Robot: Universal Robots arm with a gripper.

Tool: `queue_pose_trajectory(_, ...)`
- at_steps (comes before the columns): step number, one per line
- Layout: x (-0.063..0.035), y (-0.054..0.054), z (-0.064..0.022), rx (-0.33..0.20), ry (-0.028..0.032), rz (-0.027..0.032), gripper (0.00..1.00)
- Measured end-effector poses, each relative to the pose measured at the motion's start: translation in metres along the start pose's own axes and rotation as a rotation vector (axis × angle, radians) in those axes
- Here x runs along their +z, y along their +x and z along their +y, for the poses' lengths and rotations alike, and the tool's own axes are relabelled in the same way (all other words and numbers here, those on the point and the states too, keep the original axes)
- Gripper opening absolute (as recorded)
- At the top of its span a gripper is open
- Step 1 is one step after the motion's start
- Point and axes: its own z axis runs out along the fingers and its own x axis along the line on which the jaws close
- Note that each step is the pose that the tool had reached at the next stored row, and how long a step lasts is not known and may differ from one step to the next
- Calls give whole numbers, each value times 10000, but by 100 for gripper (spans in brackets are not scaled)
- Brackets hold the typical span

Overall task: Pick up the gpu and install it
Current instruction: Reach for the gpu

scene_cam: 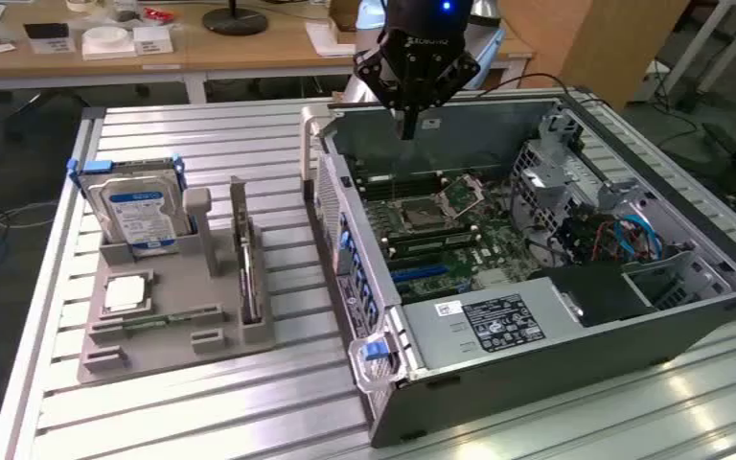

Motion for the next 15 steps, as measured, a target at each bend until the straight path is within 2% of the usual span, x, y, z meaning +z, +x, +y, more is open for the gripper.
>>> queue_pose_trajectory(15,0,18,-1,1,-4,-1,11)
